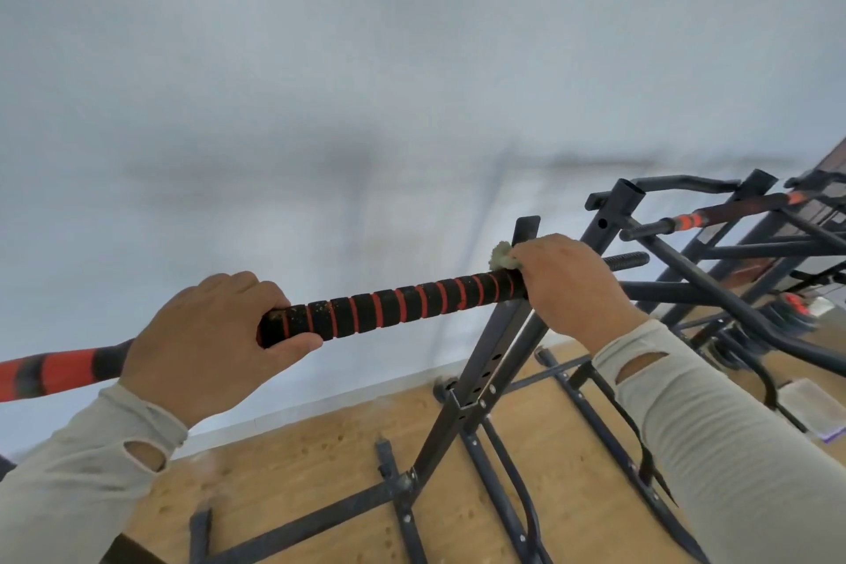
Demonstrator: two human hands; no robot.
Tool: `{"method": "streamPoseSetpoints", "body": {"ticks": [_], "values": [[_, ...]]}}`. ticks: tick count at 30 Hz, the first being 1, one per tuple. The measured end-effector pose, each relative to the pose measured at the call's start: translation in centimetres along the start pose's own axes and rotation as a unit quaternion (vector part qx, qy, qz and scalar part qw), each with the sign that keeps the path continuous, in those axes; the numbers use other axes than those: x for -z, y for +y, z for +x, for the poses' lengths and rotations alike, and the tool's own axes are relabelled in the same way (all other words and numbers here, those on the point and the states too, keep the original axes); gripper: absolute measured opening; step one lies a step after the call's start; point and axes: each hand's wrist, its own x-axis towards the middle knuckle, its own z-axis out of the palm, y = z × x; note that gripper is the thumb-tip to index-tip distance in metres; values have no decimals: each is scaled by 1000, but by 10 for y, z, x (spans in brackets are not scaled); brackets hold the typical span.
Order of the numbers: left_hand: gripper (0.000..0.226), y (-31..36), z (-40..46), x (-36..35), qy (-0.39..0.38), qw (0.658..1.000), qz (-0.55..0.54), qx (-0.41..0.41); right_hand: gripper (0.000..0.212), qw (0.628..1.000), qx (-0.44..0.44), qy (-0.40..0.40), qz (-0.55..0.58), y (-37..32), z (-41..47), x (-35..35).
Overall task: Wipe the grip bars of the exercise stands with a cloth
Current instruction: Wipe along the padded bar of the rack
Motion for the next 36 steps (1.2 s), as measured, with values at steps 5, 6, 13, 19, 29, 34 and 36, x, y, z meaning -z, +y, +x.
{"method": "streamPoseSetpoints", "body": {"ticks": [5, 6, 13, 19, 29, 34, 36], "values": [[50, -3, -1, 0, 4, 1000, -5, -1, 18, 972, -85, 84, 202, -76, -17, -13], [50, -3, -1, 0, 7, 1000, -6, -2, 22, 959, -86, 110, 246, -94, -20, -14], [46, -2, -2, 0, 9, 1000, -16, -1, 31, 943, 162, 184, 224, -111, -25, -38], [45, -2, -3, -2, 15, 1000, -12, -4, 20, 996, 12, 86, 23, 0, -9, -30], [47, -3, -1, -4, 11, 1000, -19, -6, 21, 948, 22, 159, 275, -157, -26, -20], [53, -4, -2, -3, 15, 1000, -21, -8, 36, 959, 176, 136, 176, -95, -14, -36], [54, -4, -3, -5, 32, 999, -14, -15, 31, 983, 133, 87, 92, -44, -9, -32]]}}
